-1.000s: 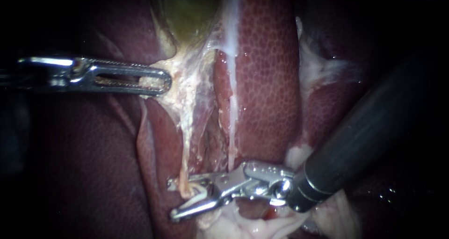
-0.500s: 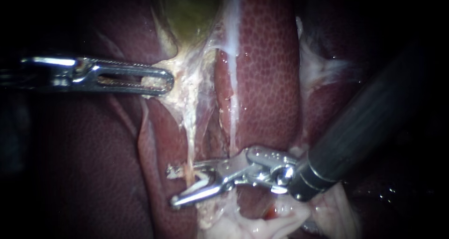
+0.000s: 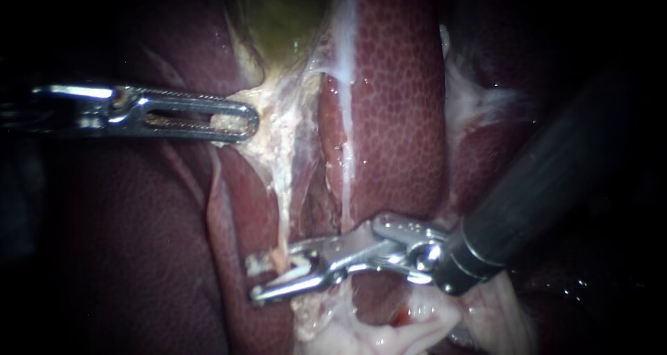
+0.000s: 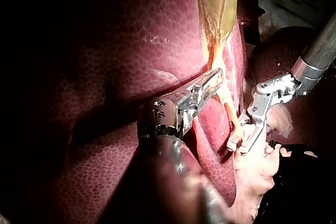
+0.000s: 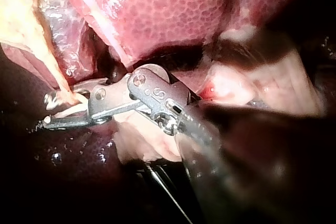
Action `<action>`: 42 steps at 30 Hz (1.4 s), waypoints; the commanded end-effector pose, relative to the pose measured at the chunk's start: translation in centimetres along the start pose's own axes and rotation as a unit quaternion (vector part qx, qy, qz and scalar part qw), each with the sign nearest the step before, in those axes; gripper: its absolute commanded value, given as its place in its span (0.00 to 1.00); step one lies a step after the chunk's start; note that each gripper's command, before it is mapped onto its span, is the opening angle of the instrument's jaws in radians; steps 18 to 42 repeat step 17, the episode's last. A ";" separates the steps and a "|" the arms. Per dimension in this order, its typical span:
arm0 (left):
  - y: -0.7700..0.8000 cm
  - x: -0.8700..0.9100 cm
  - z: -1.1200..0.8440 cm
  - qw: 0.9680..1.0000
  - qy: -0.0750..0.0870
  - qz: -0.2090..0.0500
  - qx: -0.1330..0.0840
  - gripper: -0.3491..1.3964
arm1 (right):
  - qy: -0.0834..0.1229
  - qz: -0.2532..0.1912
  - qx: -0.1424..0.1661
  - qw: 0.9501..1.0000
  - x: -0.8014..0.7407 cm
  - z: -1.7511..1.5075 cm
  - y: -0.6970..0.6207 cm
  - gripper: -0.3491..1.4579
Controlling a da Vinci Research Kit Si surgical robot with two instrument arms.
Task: Clipping first clip left tube
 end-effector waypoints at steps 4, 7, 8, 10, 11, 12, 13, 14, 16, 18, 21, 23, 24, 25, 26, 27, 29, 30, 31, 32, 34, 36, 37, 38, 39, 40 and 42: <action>0.00 0.00 0.00 1.000 0.000 0.000 0.000 0.00 | 0.001 0.000 -0.001 1.000 0.01 0.01 -0.02 0.00; 0.00 0.00 0.00 1.000 0.000 0.000 0.000 0.00 | 0.000 -0.001 0.000 1.000 -0.01 0.01 0.01 0.00; 0.00 0.00 -0.01 1.000 0.000 0.000 0.000 0.00 | 0.000 -0.001 0.000 1.000 -0.02 0.00 0.02 0.00; 0.00 0.00 -0.01 1.000 0.000 0.000 0.000 0.00 | 0.000 0.002 0.000 1.000 -0.03 0.00 0.03 0.00; 0.00 0.00 -0.01 1.000 0.000 0.000 0.000 0.00 | -0.001 0.002 0.001 1.000 -0.03 0.00 0.03 0.00; 0.00 0.00 -0.01 1.000 0.000 0.000 0.000 0.00 | -0.001 0.002 0.001 1.000 -0.04 0.00 0.03 0.00; 0.00 0.00 -0.01 1.000 0.000 0.000 0.000 0.00 | -0.001 0.001 0.001 1.000 -0.04 0.00 0.03 0.00; 0.00 0.00 -0.01 1.000 0.000 0.000 0.000 0.00 | -0.001 0.001 0.001 1.000 -0.04 0.00 0.03 0.00; 0.00 0.00 -0.01 1.000 0.000 0.000 0.000 0.00 | -0.001 0.001 0.002 1.000 -0.04 0.00 0.03 0.00; 0.00 0.00 -0.01 1.000 0.000 0.000 0.000 0.00 | -0.001 0.001 0.002 1.000 -0.04 -0.01 0.03 0.00; 0.00 0.00 -0.01 1.000 0.000 0.000 0.000 0.00 | -0.001 0.001 0.002 1.000 -0.04 -0.01 0.03 0.00; 0.00 0.00 -0.01 1.000 0.000 0.000 0.000 0.00 | -0.001 0.001 0.002 1.000 -0.04 -0.01 0.03 0.00; 0.00 0.00 -0.01 1.000 0.000 0.000 0.000 0.00 | -0.001 0.001 0.002 1.000 -0.04 -0.01 0.03 0.00; 0.00 0.00 -0.01 1.000 0.000 0.000 0.000 0.00 | -0.001 0.001 0.002 1.000 -0.04 -0.01 0.03 0.00; 0.00 0.00 -0.01 1.000 0.000 0.000 0.000 0.00 | -0.001 0.001 0.002 1.000 -0.04 -0.01 0.03 0.00; 0.00 0.00 -0.01 1.000 0.000 0.000 0.000 0.00 | -0.001 0.001 0.002 1.000 -0.04 -0.01 0.03 0.00; 0.00 0.00 -0.01 1.000 0.000 0.000 0.000 0.00 | -0.001 0.001 0.002 1.000 -0.04 -0.01 0.03 0.00; 0.00 0.00 -0.01 1.000 0.000 0.000 0.000 0.00 | -0.001 0.001 0.002 1.000 -0.04 -0.01 0.03 0.00; 0.00 0.00 -0.01 1.000 0.000 0.000 0.000 0.00 | -0.001 0.001 0.002 1.000 -0.04 -0.01 0.03 0.00; 0.00 0.00 -0.01 1.000 0.000 0.000 0.000 0.00 | -0.001 0.001 0.002 1.000 -0.04 -0.01 0.03 0.00; 0.00 0.00 -0.01 1.000 0.000 0.000 0.000 0.00 | -0.001 0.001 0.002 1.000 -0.04 -0.01 0.03 0.00; 0.00 0.00 -0.01 1.000 0.000 0.000 0.000 0.00 | -0.001 0.001 0.002 1.000 -0.04 -0.01 0.03 0.00; 0.00 0.00 -0.01 1.000 0.000 0.000 0.000 0.00 | -0.001 0.001 0.002 1.000 -0.04 -0.01 0.03 0.00; 0.00 0.00 -0.01 1.000 0.000 0.000 0.000 0.00 | -0.001 0.001 0.002 1.000 -0.04 -0.01 0.03 0.00; 0.00 0.00 -0.01 1.000 0.000 0.000 0.000 0.00 | -0.001 0.001 0.002 1.000 -0.04 -0.01 0.03 0.00; 0.00 0.00 -0.01 1.000 0.000 0.000 0.000 0.00 | -0.001 0.001 0.002 1.000 -0.04 -0.01 0.03 0.00; 0.00 0.00 -0.01 1.000 0.000 0.000 0.000 0.00 | -0.001 0.001 0.002 1.000 -0.04 -0.01 0.03 0.00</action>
